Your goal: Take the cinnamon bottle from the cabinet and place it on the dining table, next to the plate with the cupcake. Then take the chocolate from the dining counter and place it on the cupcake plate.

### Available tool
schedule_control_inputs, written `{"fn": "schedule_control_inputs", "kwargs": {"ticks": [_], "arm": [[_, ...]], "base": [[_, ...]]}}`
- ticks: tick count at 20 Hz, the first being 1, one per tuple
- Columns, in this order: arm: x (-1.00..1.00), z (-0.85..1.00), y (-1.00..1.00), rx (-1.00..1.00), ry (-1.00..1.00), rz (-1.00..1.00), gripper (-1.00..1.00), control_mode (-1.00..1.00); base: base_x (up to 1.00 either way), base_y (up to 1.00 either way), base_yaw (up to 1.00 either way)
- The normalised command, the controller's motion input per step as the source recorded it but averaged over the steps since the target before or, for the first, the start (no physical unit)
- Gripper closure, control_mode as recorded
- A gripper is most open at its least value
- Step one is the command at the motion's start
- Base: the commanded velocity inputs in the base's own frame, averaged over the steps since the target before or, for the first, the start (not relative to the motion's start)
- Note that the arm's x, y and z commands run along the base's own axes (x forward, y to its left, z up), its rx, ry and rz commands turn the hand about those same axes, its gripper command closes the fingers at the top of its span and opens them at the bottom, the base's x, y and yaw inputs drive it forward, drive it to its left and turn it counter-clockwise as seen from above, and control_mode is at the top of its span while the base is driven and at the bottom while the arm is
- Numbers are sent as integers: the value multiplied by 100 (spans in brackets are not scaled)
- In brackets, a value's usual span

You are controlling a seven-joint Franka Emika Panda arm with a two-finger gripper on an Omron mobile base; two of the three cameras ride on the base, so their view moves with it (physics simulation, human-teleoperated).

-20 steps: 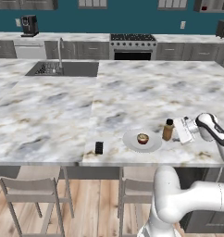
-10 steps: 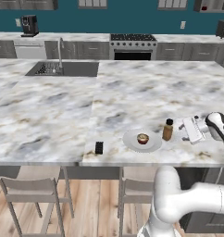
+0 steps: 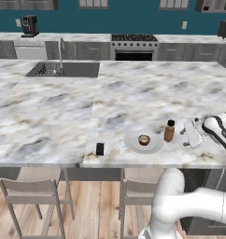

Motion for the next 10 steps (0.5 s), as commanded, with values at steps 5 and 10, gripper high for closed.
{"fn": "schedule_control_inputs", "kwargs": {"ticks": [5,10], "arm": [[-27,24,41,-6,0,-15,-100,-100],[-26,34,20,-2,1,-27,-100,-100]], "base": [[0,0,0],[0,0,0]]}}
